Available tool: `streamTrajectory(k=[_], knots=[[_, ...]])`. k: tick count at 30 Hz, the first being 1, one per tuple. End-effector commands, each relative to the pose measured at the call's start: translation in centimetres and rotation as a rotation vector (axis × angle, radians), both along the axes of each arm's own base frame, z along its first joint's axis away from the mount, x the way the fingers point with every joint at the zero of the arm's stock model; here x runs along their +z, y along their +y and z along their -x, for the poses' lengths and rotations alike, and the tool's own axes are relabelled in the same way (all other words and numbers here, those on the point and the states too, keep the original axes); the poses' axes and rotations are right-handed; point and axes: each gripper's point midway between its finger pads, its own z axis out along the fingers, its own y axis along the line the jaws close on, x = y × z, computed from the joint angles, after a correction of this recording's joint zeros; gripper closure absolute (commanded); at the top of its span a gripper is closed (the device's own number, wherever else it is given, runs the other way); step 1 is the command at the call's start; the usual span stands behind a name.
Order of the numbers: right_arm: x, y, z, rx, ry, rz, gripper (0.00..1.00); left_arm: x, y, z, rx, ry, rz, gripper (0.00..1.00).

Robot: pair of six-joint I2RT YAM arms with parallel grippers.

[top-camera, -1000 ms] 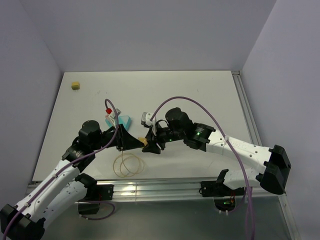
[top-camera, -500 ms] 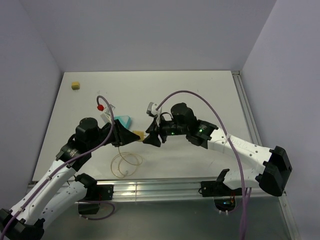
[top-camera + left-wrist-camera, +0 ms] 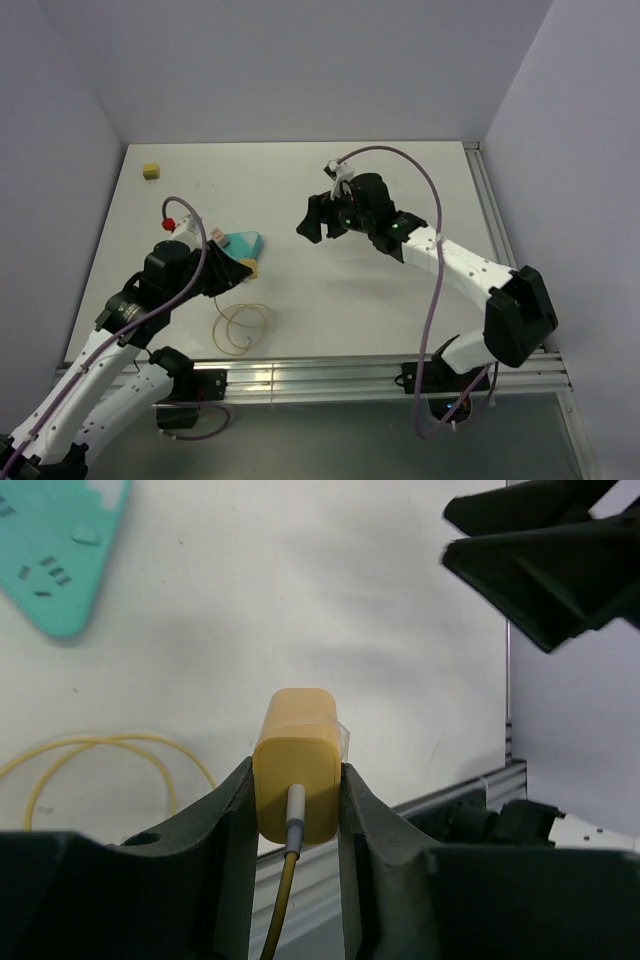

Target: Insert the plug

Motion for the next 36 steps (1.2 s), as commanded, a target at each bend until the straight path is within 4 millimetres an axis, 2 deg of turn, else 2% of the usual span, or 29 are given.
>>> streamTrajectory(k=[1,2,4,5,8,9,10,11,12,15,16,18,19,20,22,23,25,26,30,36], knots=[[0.7,0.4,-3.5,-0.152,0.051,-0.058,0.17,2.4,2.5,-1.0,0.117,-0.074,-0.064,1.00],[-0.4,0.4,-4.5,-0.175,0.078,-0.062,0.04,2.0,2.7,-0.9,0.122,-0.058,-0.082,1.00],[-0.2,1.3,-5.2,-0.158,0.092,-0.130,0.00,2.0,2.9,-1.0,0.132,-0.055,-0.088,1.00],[-1.2,1.9,-5.9,-0.147,0.105,-0.142,0.00,1.8,2.9,-1.0,0.136,-0.047,-0.092,1.00],[-1.4,3.4,-7.0,-0.101,0.161,-0.202,0.00,1.2,3.3,-1.2,0.165,-0.019,-0.109,1.00],[-2.6,4.2,-7.9,-0.087,0.193,-0.205,0.00,1.2,3.4,-1.3,0.172,-0.013,-0.116,1.00],[-2.7,4.7,-8.2,-0.075,0.222,-0.228,0.00,1.0,3.5,-1.5,0.183,0.001,-0.128,1.00],[-2.5,5.5,-8.4,-0.049,0.231,-0.264,0.01,0.9,3.6,-1.7,0.193,0.006,-0.140,1.00],[-3.8,6.0,-9.1,-0.043,0.266,-0.274,0.03,1.2,3.6,-1.9,0.195,0.003,-0.140,1.00],[-3.3,7.5,-10.2,0.005,0.302,-0.360,0.10,1.1,3.7,-2.7,0.215,0.015,-0.178,1.00],[-4.8,7.9,-10.5,-0.002,0.352,-0.368,0.11,0.6,3.8,-3.1,0.217,0.028,-0.204,1.00],[-4.3,8.8,-11.0,0.025,0.358,-0.406,0.13,0.5,4.4,-3.7,0.249,0.041,-0.233,1.00],[-5.7,9.1,-11.2,0.018,0.405,-0.413,0.15,0.2,4.4,-4.0,0.251,0.052,-0.249,1.00],[-5.6,9.4,-11.4,0.029,0.404,-0.426,0.16,0.3,4.7,-4.4,0.264,0.048,-0.250,1.00],[-5.6,10.1,-11.7,0.048,0.425,-0.448,0.18,0.2,4.8,-4.9,0.267,0.056,-0.251,1.00],[-6.9,10.4,-11.8,0.048,0.448,-0.446,0.18,0.2,5.3,-5.2,0.283,0.061,-0.250,1.00],[-7.0,11.1,-11.8,0.073,0.461,-0.455,0.20,0.0,5.2,-5.7,0.274,0.078,-0.236,1.00],[-8.1,11.6,-11.5,0.073,0.481,-0.443,0.20,-0.3,5.6,-6.0,0.287,0.093,-0.232,1.00],[-9.4,12.6,-10.9,0.093,0.483,-0.409,0.19,-1.1,6.1,-6.8,0.304,0.124,-0.210,1.00],[-10.3,13.9,-9.2,0.138,0.507,-0.372,0.16,-2.3,7.7,-7.5,0.369,0.161,-0.230,1.00]])
